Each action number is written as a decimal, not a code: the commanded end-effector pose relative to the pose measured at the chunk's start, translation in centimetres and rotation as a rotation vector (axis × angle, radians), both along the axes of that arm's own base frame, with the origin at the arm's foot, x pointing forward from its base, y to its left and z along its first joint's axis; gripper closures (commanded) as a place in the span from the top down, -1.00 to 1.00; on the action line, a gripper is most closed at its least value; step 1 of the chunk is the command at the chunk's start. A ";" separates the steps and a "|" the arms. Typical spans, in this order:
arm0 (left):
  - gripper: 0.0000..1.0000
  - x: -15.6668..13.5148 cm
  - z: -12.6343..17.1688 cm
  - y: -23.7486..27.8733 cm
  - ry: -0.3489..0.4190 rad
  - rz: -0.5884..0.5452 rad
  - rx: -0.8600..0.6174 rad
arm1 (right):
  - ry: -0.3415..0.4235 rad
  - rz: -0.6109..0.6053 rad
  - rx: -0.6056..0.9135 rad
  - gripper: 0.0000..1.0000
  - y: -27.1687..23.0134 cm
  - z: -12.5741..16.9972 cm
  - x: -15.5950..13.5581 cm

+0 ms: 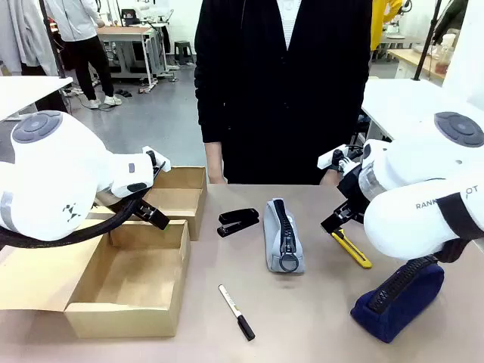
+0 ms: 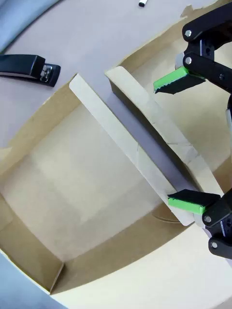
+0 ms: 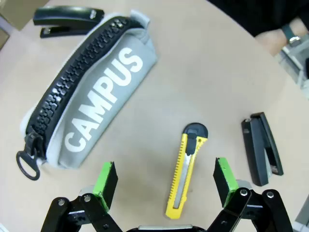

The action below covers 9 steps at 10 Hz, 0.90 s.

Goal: Place items inside the box.
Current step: Pick up a Pencil pouch or Stapler and place it inside the Mailer Box closest to the robot.

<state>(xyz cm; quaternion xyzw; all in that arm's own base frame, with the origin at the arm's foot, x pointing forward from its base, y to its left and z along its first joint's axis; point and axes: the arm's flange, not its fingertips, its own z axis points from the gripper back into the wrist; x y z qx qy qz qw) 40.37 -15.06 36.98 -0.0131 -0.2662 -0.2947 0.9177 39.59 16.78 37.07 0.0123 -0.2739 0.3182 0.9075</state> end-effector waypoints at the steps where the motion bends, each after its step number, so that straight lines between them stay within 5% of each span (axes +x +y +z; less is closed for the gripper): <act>1: 1.00 0.0 0.0 0.0 0.000 0.000 0.000 | 0.000 0.000 0.000 1.00 0.0 0.0 0.0; 9: 1.00 0.0 0.0 0.0 0.000 0.000 0.000 | 0.000 0.000 0.000 1.00 0.0 0.0 0.0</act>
